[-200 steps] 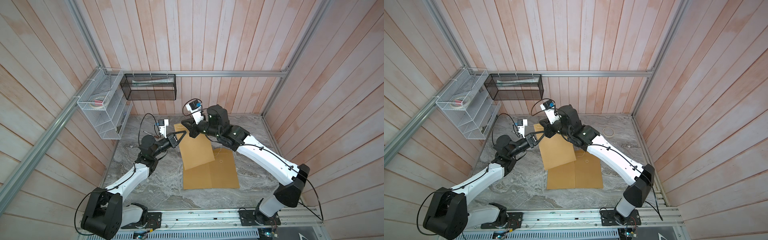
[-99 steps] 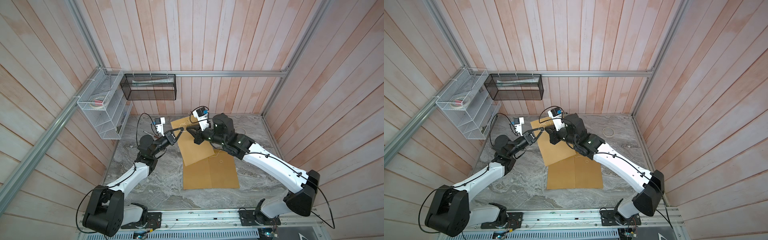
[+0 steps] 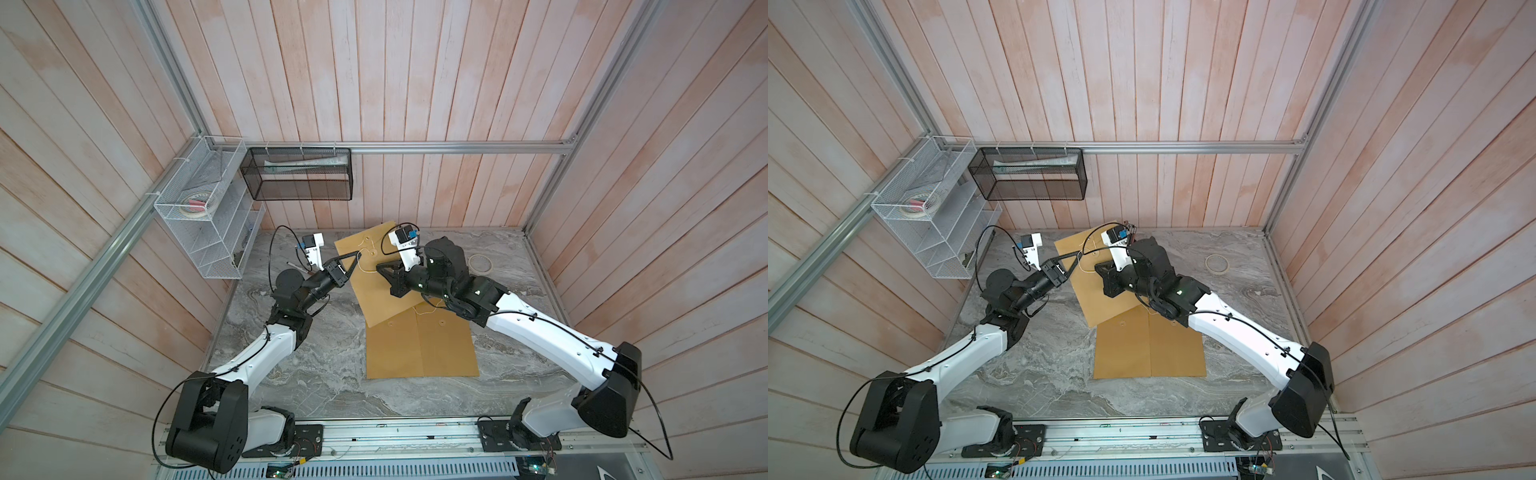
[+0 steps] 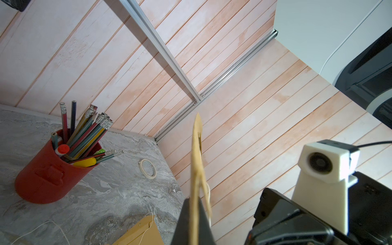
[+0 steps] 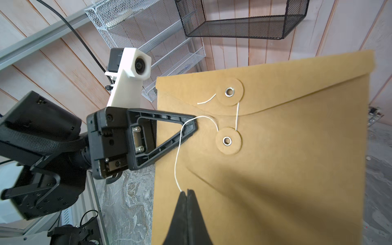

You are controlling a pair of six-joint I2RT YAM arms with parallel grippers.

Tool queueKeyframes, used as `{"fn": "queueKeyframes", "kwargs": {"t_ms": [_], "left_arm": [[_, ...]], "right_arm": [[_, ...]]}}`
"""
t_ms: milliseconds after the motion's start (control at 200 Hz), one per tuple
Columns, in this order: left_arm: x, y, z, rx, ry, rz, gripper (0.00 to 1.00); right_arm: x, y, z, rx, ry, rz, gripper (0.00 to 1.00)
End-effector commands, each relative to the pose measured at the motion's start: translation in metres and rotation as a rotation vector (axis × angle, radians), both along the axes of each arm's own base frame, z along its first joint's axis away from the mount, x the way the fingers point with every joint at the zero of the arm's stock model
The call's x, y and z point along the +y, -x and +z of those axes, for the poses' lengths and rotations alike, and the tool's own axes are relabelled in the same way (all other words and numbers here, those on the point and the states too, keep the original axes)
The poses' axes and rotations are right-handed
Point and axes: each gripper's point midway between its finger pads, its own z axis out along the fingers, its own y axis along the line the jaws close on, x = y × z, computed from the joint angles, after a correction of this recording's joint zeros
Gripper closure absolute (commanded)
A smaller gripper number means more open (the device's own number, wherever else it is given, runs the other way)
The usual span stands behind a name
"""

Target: Open the file bag

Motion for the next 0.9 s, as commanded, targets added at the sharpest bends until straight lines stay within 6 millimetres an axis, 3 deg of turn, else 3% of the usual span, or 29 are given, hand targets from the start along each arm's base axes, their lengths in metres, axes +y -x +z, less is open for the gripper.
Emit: {"fn": "queueKeyframes", "kwargs": {"t_ms": [0,510,895], "left_arm": [[0.006,0.001,0.020,-0.059,-0.005,0.026,1.00],[0.017,0.000,0.027,-0.072,-0.005,0.059,1.00],[0.021,0.000,0.029,-0.076,-0.007,0.072,1.00]], "right_arm": [[-0.006,0.005,0.002,0.010,-0.018,-0.017,1.00],[-0.020,0.009,-0.041,0.091,0.047,-0.052,1.00],[-0.038,0.010,-0.054,0.116,0.063,-0.100,1.00]]}}
